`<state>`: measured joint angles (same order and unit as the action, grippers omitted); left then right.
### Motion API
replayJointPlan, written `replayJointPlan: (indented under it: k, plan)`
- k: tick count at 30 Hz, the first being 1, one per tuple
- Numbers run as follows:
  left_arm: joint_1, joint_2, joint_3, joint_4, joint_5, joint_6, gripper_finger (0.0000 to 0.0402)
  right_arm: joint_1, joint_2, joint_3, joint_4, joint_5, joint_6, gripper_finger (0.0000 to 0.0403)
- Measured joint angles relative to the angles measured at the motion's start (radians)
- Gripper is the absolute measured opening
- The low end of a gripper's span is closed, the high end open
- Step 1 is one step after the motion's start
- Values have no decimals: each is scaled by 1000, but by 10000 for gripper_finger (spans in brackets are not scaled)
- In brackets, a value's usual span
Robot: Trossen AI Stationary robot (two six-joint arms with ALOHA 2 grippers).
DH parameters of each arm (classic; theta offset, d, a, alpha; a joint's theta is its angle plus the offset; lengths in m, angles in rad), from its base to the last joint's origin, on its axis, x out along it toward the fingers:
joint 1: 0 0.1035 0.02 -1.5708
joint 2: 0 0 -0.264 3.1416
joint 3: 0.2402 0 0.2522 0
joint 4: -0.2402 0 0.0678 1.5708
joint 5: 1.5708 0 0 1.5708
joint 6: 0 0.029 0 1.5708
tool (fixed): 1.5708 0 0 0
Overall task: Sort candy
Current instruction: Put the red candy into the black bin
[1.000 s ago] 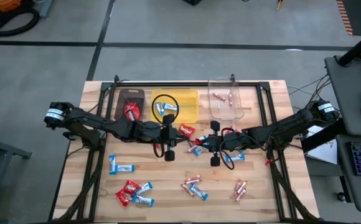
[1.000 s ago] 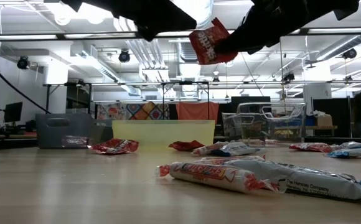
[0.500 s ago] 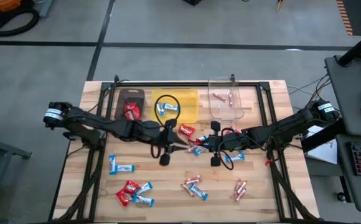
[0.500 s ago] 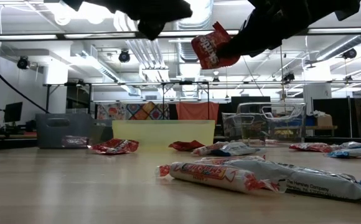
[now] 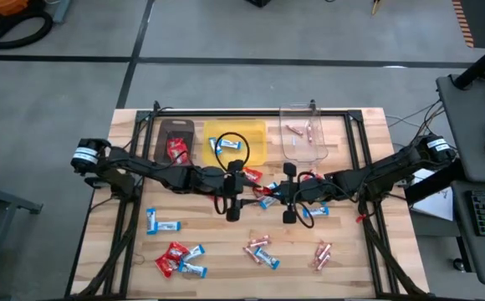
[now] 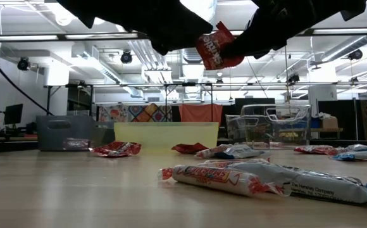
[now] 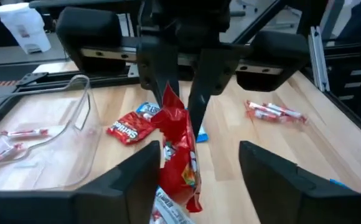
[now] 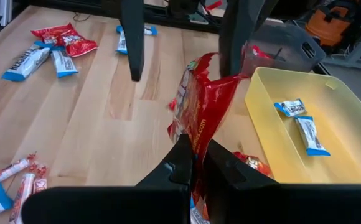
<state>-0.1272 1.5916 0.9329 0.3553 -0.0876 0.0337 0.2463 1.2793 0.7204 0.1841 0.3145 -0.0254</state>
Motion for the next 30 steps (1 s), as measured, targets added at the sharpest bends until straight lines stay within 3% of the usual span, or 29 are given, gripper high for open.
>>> replayJointPlan:
  k: [4, 9, 13, 18, 23, 30]
  plan:
    - [0, 5, 0, 4, -27, -1, 131, 0, 0, 0, 0, 0, 0, 12]
    - [0, 0, 0, 3, -27, -2, 18, 0, 0, 0, 8, 0, 13, 13]
    - [0, -3, 7, -9, -28, -16, 14, 0, 0, 1, 10, 0, 31, 28]
    - [3, -9, 43, -110, -32, -23, 3, -5, -5, 1, 8, 2, 72, 90]
    - [10, -51, 117, -395, -135, -21, 1, -9, -41, 1, 5, 70, 106, 153]
    - [62, -167, 266, -1027, -355, -23, 0, -8, -95, 2, -8, 79, 132, 194]
